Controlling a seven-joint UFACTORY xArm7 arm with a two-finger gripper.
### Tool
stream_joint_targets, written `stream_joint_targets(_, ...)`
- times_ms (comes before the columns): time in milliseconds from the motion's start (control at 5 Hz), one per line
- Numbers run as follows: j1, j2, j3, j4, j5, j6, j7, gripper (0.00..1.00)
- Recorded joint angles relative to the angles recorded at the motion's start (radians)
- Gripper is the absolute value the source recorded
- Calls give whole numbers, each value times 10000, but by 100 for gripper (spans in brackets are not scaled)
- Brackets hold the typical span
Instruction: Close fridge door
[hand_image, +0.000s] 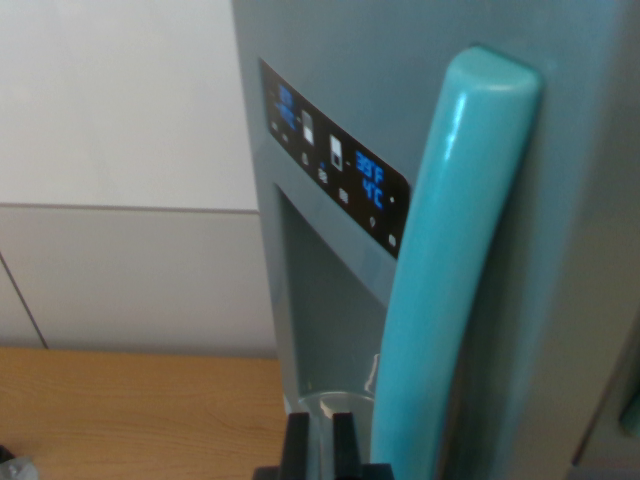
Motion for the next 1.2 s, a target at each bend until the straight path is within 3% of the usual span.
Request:
stream_joint_targets(200, -6, 829, -18, 454, 0, -65, 0, 100)
stream_joint_targets(400, -6, 829, -18, 454, 0, -65, 0, 100)
stream_joint_targets(600, -12, 1493, -193, 834, 0, -501, 0, 100)
stream_joint_targets(800, -12, 1493, -193, 834, 0, -501, 0, 100)
stream_joint_targets(1000, -13, 2089, -575, 1187, 0, -879, 0, 100)
stream_joint_targets(1200, -13, 2089, -575, 1187, 0, -879, 0, 100)
